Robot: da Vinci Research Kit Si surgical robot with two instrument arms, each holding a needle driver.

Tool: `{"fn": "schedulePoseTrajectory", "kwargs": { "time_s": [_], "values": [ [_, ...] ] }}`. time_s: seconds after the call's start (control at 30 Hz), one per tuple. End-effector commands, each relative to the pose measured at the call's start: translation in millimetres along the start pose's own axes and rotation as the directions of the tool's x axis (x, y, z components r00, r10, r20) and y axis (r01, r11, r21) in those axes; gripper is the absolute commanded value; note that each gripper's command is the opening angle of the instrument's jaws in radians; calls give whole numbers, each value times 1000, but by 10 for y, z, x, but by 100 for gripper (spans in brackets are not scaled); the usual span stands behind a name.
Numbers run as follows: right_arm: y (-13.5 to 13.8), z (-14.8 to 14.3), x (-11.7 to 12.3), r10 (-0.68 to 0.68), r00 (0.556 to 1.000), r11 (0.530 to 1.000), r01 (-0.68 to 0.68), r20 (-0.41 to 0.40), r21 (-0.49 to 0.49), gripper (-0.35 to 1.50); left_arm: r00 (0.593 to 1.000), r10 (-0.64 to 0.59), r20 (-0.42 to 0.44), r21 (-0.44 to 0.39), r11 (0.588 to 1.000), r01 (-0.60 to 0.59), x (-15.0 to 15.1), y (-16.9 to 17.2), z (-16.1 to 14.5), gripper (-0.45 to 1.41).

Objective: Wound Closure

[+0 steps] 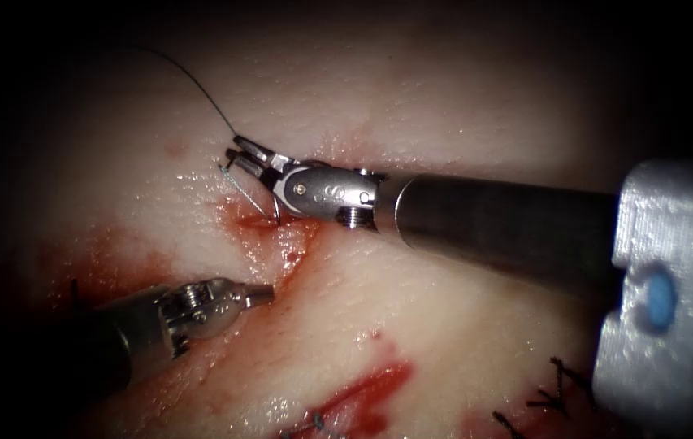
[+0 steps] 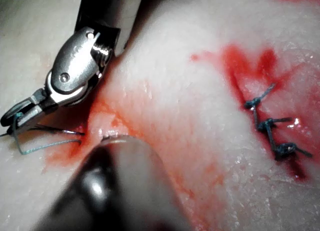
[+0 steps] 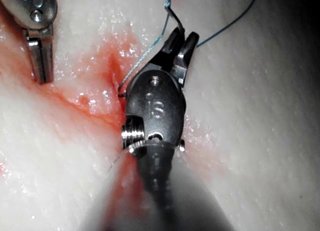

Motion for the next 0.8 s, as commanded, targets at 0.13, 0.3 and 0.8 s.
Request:
{"fn": "schedulePoseTrajectory", "kwargs": {
  "time_s": [0.13,0.3,0.8],
  "values": [
    [-10,14,-4,-14,1000,1000,14,2,-28,-35,1000,3,-3,-5,1000,-3,3,-6,1,7],
    [-27,6,-9,-31,1000,999,31,-2,-33,-35,1000,4,-4,-7,1000,-4,1,-7,-1,5],
    [-3,-29,-9,21,994,997,-13,112,-70,-35,1000,5,-4,-7,1000,-5,1,-8,0,0]
  ]
}}
